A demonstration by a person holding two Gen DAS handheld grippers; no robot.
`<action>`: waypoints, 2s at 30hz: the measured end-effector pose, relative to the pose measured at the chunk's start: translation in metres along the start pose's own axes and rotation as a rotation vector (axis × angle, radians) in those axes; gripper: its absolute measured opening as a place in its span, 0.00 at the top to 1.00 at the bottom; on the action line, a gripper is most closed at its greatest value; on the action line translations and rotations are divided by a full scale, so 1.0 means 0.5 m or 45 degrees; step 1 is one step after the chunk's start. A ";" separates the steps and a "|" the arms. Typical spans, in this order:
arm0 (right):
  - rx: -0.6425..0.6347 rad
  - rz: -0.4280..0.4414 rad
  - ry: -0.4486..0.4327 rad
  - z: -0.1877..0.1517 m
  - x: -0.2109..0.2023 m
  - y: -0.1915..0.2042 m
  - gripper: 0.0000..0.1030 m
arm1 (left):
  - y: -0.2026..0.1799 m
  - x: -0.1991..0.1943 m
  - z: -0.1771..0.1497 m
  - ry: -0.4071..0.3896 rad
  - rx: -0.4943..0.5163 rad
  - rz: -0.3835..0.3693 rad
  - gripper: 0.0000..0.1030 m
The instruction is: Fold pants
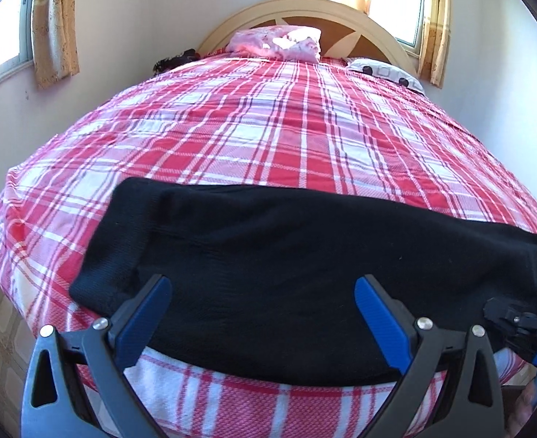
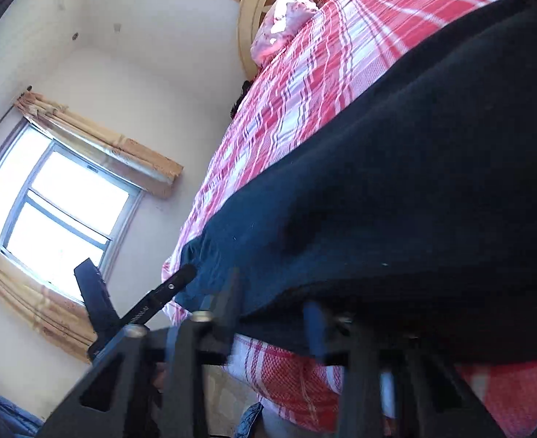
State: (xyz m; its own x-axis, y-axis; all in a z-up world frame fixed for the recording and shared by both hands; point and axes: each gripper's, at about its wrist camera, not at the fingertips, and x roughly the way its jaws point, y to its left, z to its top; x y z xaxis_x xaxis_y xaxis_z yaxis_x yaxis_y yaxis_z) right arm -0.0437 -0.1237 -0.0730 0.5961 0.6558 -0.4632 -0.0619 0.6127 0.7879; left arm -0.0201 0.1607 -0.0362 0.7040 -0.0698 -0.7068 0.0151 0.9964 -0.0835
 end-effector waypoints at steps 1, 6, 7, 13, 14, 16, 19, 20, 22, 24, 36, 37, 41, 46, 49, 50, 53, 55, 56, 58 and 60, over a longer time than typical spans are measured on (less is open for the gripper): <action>0.008 0.006 -0.002 -0.001 0.007 -0.001 0.96 | 0.006 -0.002 -0.001 -0.003 -0.003 0.003 0.00; -0.087 0.060 0.041 -0.022 0.004 0.045 0.96 | 0.026 -0.004 0.004 -0.013 -0.036 0.003 0.00; -0.120 0.048 0.062 -0.034 0.004 0.057 0.96 | 0.027 -0.002 0.007 -0.013 -0.042 0.005 0.00; 0.055 -0.022 0.189 -0.072 0.015 0.004 0.90 | 0.007 0.001 0.007 -0.005 -0.006 -0.007 0.00; 0.076 -0.004 0.188 -0.071 0.001 0.002 0.82 | 0.003 0.000 0.007 -0.010 0.014 0.005 0.00; 0.054 0.033 0.160 -0.064 -0.034 0.010 0.54 | -0.001 0.003 0.010 -0.023 0.044 0.047 0.00; 0.012 0.151 0.093 -0.053 -0.114 0.026 0.40 | 0.004 0.013 0.016 -0.019 0.036 0.075 0.00; -0.005 0.173 0.067 -0.047 -0.141 0.027 0.40 | 0.004 0.017 0.017 -0.013 0.030 0.080 0.00; -0.075 0.147 -0.070 -0.029 -0.221 0.026 0.40 | 0.003 0.031 0.018 0.004 0.028 0.105 0.00; -0.165 -0.036 -0.323 -0.004 -0.316 0.015 0.40 | -0.003 0.042 0.015 0.021 0.029 0.116 0.00; -0.257 -1.256 -0.538 0.025 -0.422 -0.154 0.28 | 0.101 0.055 -0.013 0.016 0.034 0.283 0.00; -0.222 -1.254 -0.566 0.029 -0.450 -0.169 0.28 | 0.113 0.054 -0.012 0.015 0.052 0.292 0.00; -0.221 -1.310 -0.528 0.038 -0.471 -0.191 0.25 | 0.140 0.048 -0.012 0.027 0.126 0.320 0.00; -0.175 -1.367 -0.550 0.063 -0.478 -0.173 0.24 | 0.124 0.011 0.010 -0.047 0.202 0.322 0.00; -0.431 -1.170 -0.557 0.031 -0.423 -0.067 0.24 | 0.106 -0.047 0.028 -0.218 0.282 0.334 0.00; -0.499 -1.081 -0.514 0.021 -0.391 -0.036 0.24 | 0.111 -0.057 0.034 -0.233 0.272 0.323 0.00; -0.679 -0.838 -0.360 -0.013 -0.280 0.051 0.24 | 0.157 -0.074 0.052 -0.245 0.149 0.329 0.00; -0.758 -0.636 -0.253 -0.032 -0.202 0.102 0.24 | 0.197 -0.074 0.052 -0.224 0.054 0.372 0.01; -0.774 -0.551 -0.207 -0.041 -0.171 0.117 0.24 | 0.218 -0.072 0.048 -0.207 0.008 0.395 0.01; -0.797 -0.399 -0.104 -0.052 -0.098 0.146 0.24 | 0.240 -0.067 0.037 -0.184 -0.037 0.425 0.01; -0.826 -0.354 -0.035 -0.066 -0.044 0.158 0.24 | 0.245 -0.058 0.019 -0.164 -0.042 0.466 0.01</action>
State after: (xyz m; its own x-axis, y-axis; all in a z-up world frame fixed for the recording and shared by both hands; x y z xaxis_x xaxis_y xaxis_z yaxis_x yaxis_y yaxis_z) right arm -0.0881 -0.0753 -0.0138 0.6784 0.4310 -0.5950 -0.3644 0.9006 0.2369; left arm -0.0318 0.2854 -0.0194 0.7421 0.2986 -0.6001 -0.2747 0.9521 0.1341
